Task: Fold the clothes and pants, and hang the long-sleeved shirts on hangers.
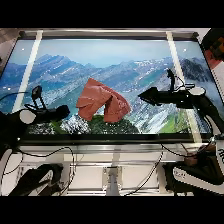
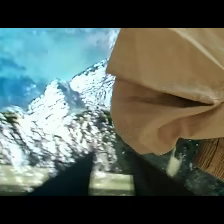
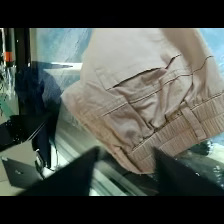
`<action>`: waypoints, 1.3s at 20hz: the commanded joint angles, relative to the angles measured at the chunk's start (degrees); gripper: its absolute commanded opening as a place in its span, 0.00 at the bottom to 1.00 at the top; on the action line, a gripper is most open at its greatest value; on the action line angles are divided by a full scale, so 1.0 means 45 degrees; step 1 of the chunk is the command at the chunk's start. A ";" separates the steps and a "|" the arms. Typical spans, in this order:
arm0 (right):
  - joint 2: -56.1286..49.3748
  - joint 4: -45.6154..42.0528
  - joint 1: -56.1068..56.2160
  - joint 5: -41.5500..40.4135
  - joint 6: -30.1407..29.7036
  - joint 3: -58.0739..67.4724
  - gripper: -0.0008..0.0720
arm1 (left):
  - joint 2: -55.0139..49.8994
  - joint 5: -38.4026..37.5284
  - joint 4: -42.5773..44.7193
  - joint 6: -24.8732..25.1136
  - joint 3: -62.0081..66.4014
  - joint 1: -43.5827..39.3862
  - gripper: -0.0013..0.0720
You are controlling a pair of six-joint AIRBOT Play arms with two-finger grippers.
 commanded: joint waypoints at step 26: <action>-0.0355 -0.0262 0.0923 -0.1622 0.1292 -0.0466 0.05 | -0.5566 0.3857 -1.0180 0.5926 0.2011 0.0272 0.03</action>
